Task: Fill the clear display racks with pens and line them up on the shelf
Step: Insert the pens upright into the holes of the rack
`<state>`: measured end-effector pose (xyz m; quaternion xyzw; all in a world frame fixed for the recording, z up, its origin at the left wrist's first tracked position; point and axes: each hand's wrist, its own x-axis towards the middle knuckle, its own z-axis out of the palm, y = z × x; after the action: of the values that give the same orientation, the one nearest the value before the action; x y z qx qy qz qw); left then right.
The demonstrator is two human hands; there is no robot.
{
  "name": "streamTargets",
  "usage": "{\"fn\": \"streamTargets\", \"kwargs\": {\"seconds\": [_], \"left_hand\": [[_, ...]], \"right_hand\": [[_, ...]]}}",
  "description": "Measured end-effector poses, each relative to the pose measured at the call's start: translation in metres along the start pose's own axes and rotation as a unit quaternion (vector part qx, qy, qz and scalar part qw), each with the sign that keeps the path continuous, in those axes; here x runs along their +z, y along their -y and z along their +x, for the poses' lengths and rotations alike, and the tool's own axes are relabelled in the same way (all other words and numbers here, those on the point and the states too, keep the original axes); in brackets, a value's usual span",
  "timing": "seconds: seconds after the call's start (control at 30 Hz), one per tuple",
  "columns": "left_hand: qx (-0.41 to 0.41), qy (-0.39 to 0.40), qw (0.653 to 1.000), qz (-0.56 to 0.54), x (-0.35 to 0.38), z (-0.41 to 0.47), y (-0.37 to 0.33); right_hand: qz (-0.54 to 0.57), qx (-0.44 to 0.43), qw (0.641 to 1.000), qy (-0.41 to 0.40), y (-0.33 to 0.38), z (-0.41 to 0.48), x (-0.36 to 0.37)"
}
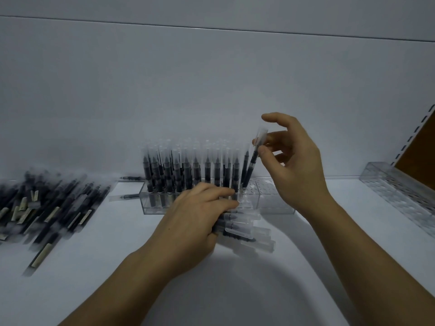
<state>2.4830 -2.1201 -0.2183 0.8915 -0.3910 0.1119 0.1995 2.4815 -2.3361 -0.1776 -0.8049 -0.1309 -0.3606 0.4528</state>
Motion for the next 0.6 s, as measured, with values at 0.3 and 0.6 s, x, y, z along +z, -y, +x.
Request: {"fn": "streamTargets", "kwargs": {"seconds": [0.3,0.6], "left_hand": [[-0.002,-0.001,1.000,-0.003,0.000,0.000,-0.001],[0.013,-0.047,0.997,-0.059,-0.001,-0.001,0.001]], "right_hand": [[-0.073,-0.023,0.996,0.044,-0.003,-0.008,0.012],[-0.102,-0.012,0.994,0.032,-0.005,-0.008,0.015]]}}
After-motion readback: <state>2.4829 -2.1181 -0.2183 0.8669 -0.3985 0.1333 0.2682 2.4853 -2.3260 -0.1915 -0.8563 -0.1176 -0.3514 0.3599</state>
